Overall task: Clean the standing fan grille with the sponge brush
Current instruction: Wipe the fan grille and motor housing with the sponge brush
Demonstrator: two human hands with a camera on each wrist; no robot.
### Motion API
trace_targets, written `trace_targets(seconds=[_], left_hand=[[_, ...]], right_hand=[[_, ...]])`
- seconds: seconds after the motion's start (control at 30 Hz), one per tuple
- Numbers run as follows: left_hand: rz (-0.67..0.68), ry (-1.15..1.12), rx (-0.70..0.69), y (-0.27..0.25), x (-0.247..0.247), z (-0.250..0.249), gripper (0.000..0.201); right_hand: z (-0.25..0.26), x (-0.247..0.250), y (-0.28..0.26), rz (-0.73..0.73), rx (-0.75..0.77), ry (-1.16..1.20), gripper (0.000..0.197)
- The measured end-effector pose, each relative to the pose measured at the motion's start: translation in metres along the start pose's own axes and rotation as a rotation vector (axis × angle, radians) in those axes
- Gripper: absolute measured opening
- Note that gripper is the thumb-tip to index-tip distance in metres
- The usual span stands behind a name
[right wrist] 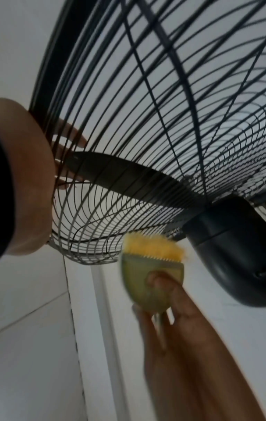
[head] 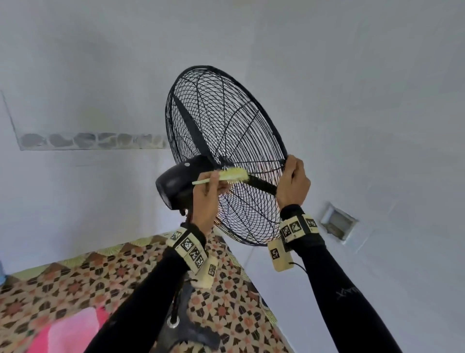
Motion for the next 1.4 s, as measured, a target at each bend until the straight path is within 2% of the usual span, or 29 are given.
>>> trace_targets(seconds=[0.07, 0.17, 0.23, 0.3, 0.43, 0.6, 0.67, 0.83, 0.87, 1.0, 1.03, 1.13, 1.27, 1.4], left_hand=[[0.097, -0.037, 0.004, -0.007, -0.014, -0.009, 0.028], [0.263, -0.120, 0.016, -0.023, -0.038, -0.017, 0.034], [0.304, -0.136, 0.036, -0.024, -0.041, -0.016, 0.039], [0.273, -0.111, 0.042, -0.011, -0.028, -0.006, 0.035], [0.113, -0.094, 0.054, 0.023, 0.002, 0.013, 0.032], [0.221, -0.137, 0.017, 0.001, -0.020, 0.003, 0.028], [0.209, -0.133, 0.022, 0.001, -0.018, 0.008, 0.028], [-0.032, -0.182, 0.133, 0.036, 0.018, 0.037, 0.025], [-0.016, -0.183, 0.127, 0.035, 0.017, 0.036, 0.025], [0.190, -0.160, 0.048, 0.017, -0.002, 0.019, 0.030], [0.201, -0.149, 0.031, 0.018, -0.004, 0.017, 0.029], [0.126, -0.137, 0.029, 0.036, 0.003, 0.017, 0.020], [0.067, -0.134, 0.075, 0.053, 0.018, 0.025, 0.020], [0.076, -0.174, 0.139, 0.062, 0.027, 0.025, 0.016]], right_hand=[[-0.007, -0.001, 0.002, -0.052, -0.040, -0.022, 0.058], [-0.013, -0.002, 0.010, -0.083, -0.106, -0.021, 0.054], [-0.019, -0.003, 0.013, -0.099, -0.126, -0.041, 0.056], [-0.022, -0.003, 0.014, -0.113, -0.159, -0.065, 0.054], [-0.018, -0.005, 0.014, -0.129, -0.175, -0.093, 0.043], [-0.017, -0.005, 0.015, -0.202, -0.216, -0.081, 0.041], [-0.018, -0.006, 0.017, -0.190, -0.205, -0.082, 0.042], [-0.017, -0.007, 0.018, -0.174, -0.203, -0.085, 0.043], [-0.017, -0.007, 0.018, -0.176, -0.208, -0.090, 0.043], [-0.018, -0.007, 0.016, -0.186, -0.209, -0.085, 0.044], [-0.017, -0.006, 0.015, -0.178, -0.212, -0.080, 0.042], [-0.015, -0.001, 0.015, -0.135, -0.218, -0.082, 0.039], [-0.011, 0.000, 0.013, -0.107, -0.209, -0.117, 0.042], [-0.009, 0.000, 0.010, -0.128, -0.235, -0.118, 0.038]])
Point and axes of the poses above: each hand's wrist, its own y-axis towards the middle knuckle, its own x-axis out of the back of the hand, z = x × y, the point moved 3 cm from there along y, towards the middle knuckle, and after that the axes turned 4 degrees about -y, right-handed, at the moved point
